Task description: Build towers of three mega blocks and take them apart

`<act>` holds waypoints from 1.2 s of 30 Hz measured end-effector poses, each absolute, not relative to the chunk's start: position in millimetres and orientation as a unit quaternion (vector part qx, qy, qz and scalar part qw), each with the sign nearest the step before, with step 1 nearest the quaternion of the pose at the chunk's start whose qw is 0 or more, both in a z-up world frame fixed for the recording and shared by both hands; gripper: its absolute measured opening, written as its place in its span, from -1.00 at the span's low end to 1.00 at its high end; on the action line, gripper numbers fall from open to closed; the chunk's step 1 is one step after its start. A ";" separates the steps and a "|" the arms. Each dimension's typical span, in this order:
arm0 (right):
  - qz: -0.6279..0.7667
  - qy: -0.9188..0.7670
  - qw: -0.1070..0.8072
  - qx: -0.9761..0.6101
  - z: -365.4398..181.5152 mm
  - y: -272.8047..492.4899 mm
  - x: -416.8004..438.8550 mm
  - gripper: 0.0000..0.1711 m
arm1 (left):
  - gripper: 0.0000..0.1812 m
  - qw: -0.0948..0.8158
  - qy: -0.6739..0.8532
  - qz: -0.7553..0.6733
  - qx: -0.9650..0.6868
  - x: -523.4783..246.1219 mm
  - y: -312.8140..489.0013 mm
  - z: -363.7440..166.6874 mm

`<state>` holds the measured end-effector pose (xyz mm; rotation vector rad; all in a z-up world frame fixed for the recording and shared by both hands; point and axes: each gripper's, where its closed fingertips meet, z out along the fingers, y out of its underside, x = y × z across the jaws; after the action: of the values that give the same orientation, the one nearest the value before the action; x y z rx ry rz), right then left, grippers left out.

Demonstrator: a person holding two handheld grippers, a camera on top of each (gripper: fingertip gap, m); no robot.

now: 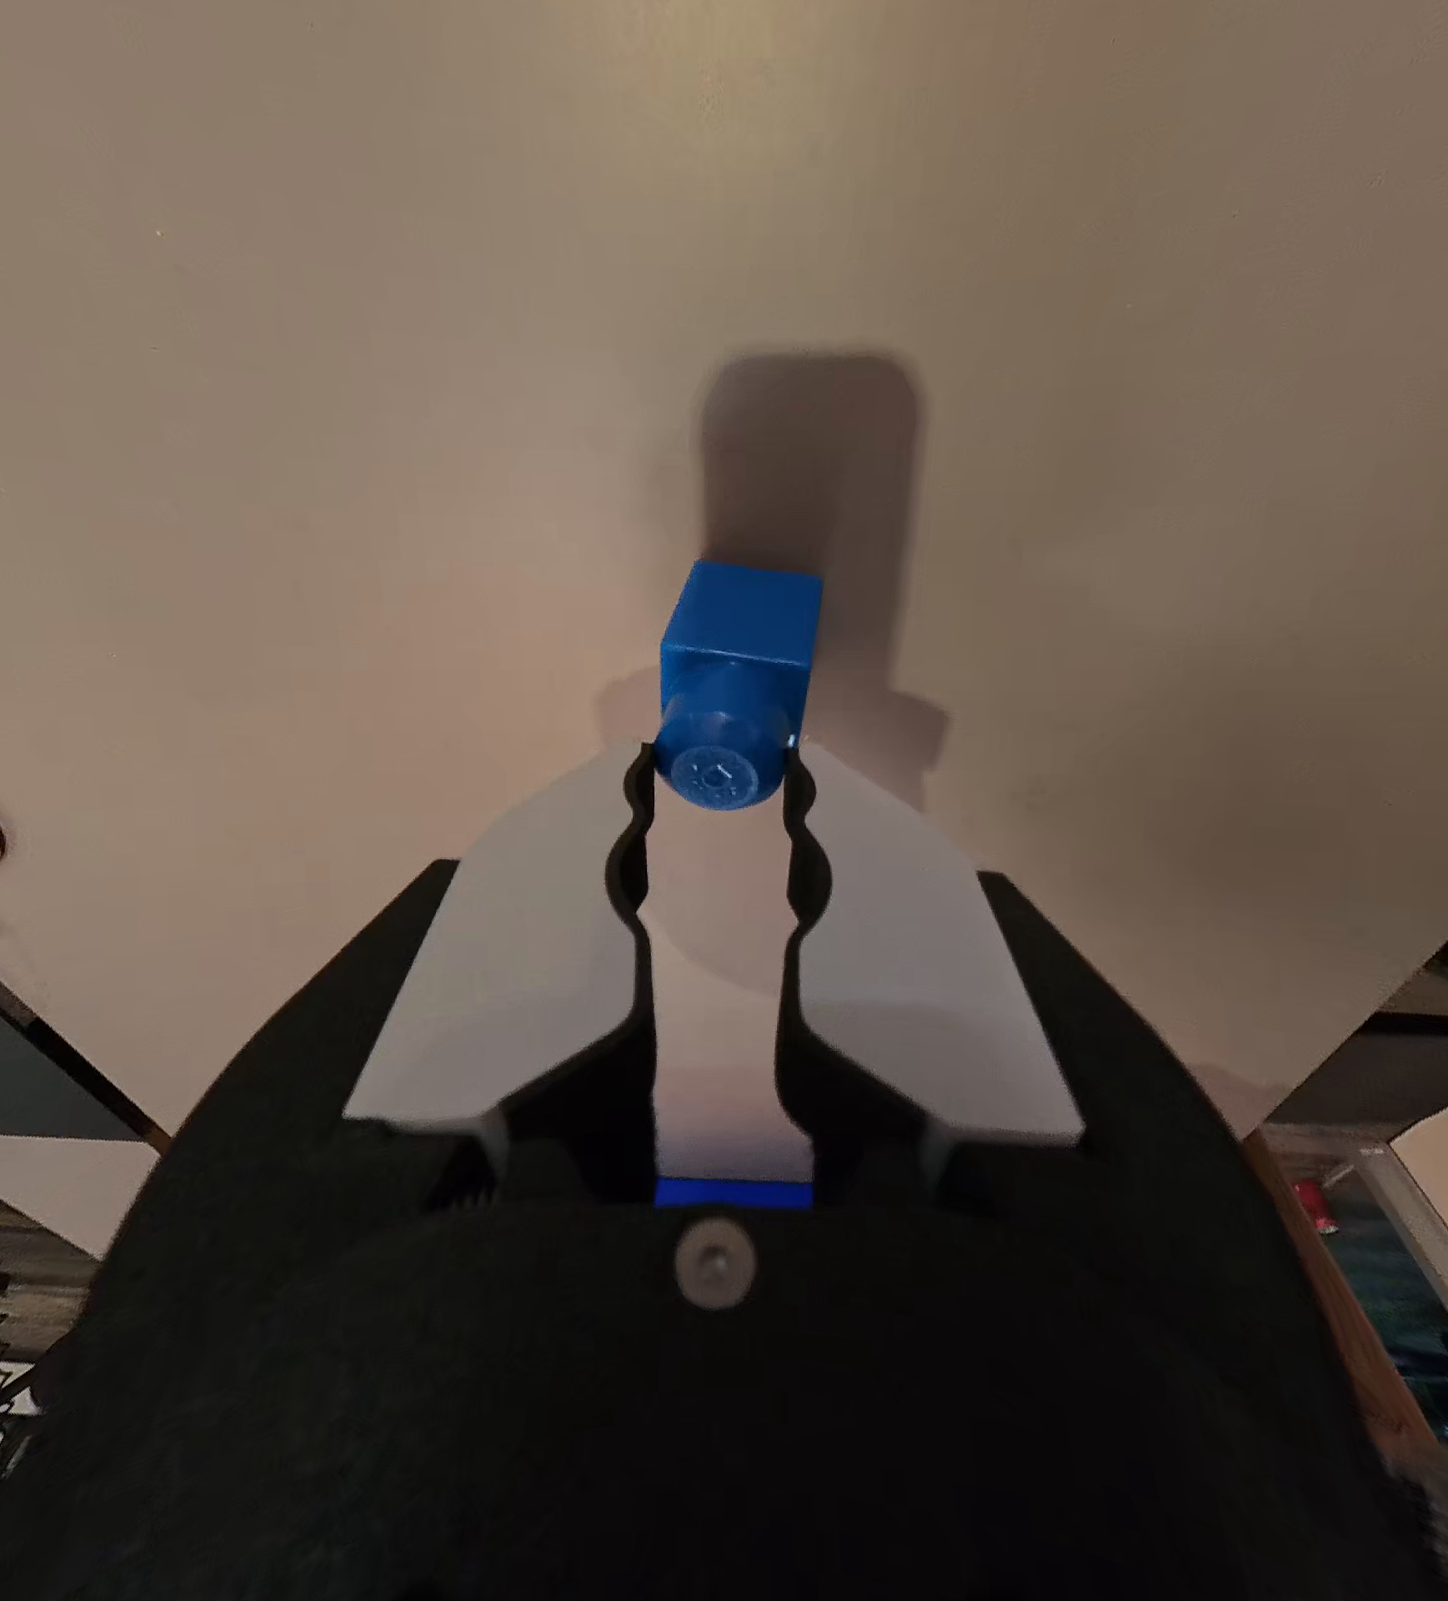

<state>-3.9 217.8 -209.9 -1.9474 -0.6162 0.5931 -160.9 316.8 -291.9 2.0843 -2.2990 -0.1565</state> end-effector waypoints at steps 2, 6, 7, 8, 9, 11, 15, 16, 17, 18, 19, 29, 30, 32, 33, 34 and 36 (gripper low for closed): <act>0.244 -0.254 0.484 -0.801 -210.6 217.7 -4.6 -0.26 | -0.70 0.011 -0.737 -0.051 0.674 -159.9 317.5 -293.3; 0.247 -0.254 0.485 -0.800 -210.4 217.9 -6.3 -0.25 | -0.66 0.001 -0.738 -0.048 0.673 -157.2 313.4 -294.6; 0.249 -0.254 0.484 -0.799 -210.1 217.7 -6.9 -0.24 | -0.58 -0.002 -0.738 -0.051 0.673 -157.3 313.0 -294.8; 0.251 -0.254 0.485 -0.799 -209.7 217.5 -7.4 -0.24 | -0.52 -0.007 -0.739 -0.056 0.671 -157.9 313.7 -294.2; 0.251 -0.254 0.486 -0.798 -209.3 217.5 -7.8 -0.24 | -0.49 -0.013 -0.739 -0.059 0.671 -158.6 314.9 -292.6; 0.250 -0.256 0.487 -0.797 -208.4 216.8 -8.0 -0.24 | -0.44 -0.036 -0.730 -0.049 0.681 -160.9 317.5 -282.8; 0.249 -0.256 0.493 -0.794 -205.3 215.7 -7.5 -0.24 | -0.35 -0.123 -0.691 0.005 0.712 -190.7 327.9 -228.1; 0.249 -0.255 0.492 -0.794 -205.2 215.6 -7.5 -0.24 | -0.35 -0.151 -0.673 0.009 0.724 -208.9 335.1 -209.2; 0.249 -0.256 0.492 -0.794 -205.4 215.5 -7.9 -0.24 | -0.36 -0.179 -0.650 0.006 0.739 -232.7 344.7 -190.1; 0.248 -0.256 0.492 -0.795 -205.5 215.6 -8.2 -0.24 | -0.37 -0.202 -0.621 -0.006 0.758 -262.6 355.7 -172.1; 0.247 -0.257 0.492 -0.794 -205.6 215.7 -8.8 -0.25 | -0.38 -0.217 -0.590 -0.027 0.777 -298.3 367.2 -156.7; 0.262 -0.275 0.492 -0.784 -204.0 215.4 -25.6 -0.25 | -0.40 -0.081 -0.503 -0.168 0.844 -589.6 382.2 -207.1; 0.261 -0.276 0.494 -0.782 -203.3 215.5 -26.3 -0.25 | -0.39 -0.068 -0.505 -0.174 0.843 -600.0 382.5 -218.2; 0.259 -0.277 0.496 -0.781 -202.3 215.5 -27.1 -0.26 | -0.39 -0.054 -0.504 -0.184 0.842 -613.8 388.1 -235.9; 0.259 -0.277 0.496 -0.781 -202.3 215.6 -27.2 -0.25 | -0.39 -0.050 -0.503 -0.189 0.842 -619.1 392.7 -243.3; 0.259 -0.277 0.496 -0.781 -202.1 215.7 -27.6 -0.26 | -0.40 -0.046 -0.501 -0.193 0.843 -623.3 397.0 -250.6; 0.259 -0.278 0.496 -0.780 -202.5 215.7 -28.1 -0.26 | -0.41 -0.032 -0.501 -0.198 0.842 -629.6 403.4 -264.8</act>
<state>-28.1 215.7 -202.5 -1.8905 -0.6730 0.6281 -629.6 403.4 -264.8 2.6989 -1.6077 -0.6341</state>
